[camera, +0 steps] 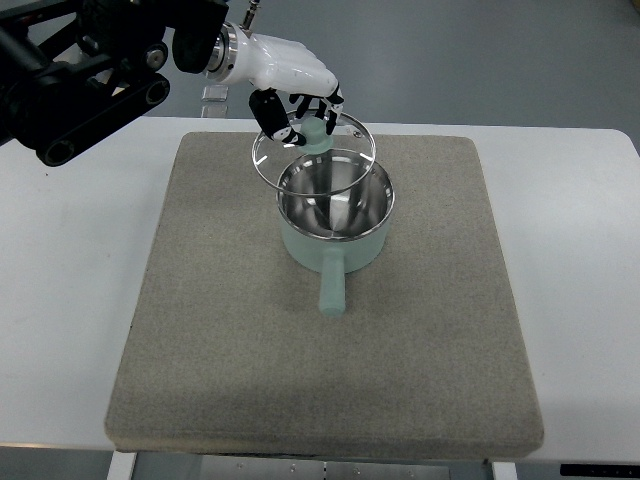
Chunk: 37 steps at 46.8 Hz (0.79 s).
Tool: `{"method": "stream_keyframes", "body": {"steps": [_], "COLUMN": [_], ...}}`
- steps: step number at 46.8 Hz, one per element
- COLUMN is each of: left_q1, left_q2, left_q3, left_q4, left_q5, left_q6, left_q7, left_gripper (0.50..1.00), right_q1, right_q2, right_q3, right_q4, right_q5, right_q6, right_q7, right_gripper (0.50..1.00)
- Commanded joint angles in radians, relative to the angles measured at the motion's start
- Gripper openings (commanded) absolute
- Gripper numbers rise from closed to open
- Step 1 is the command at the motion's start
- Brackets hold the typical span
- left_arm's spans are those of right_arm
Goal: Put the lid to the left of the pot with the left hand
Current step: 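Carry the lid beside the saucepan and lower it onto the mat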
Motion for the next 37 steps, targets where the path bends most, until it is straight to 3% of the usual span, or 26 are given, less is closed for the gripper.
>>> {"method": "stream_keyframes", "body": {"steps": [1,12,23,37], "left_q1": [0.000,0.038,0.161,0.264], "left_q2": [0.045,0.148,0.218,0.224], "left_q3": [-0.018,-0.060,-0.066,-0.058], "left_q4": [-0.003,-0.001,-0.001,0.032], "left_q5": [-0.001,-0.001,0.005,0.014], "left_q6": [0.001,0.004,0.123,0.157], "left_q7": [0.000,-0.003,-0.004,-0.003], "left_gripper": [0.500,0.500,0.500,0.500], "right_q1": [0.000,0.000,0.000,0.000], "right_q2": [0.000,0.000,0.000,0.000], "right_q3": [0.000,0.000,0.000,0.000], "right_q4": [0.000,0.000,0.000,0.000], "right_q5": [0.000,0.000,0.000,0.000], "right_q6": [0.000,0.000,0.000,0.000], "right_q7": [0.000,0.000,0.000,0.000], "right_gripper": [0.921,0.921,0.921,0.921]}}
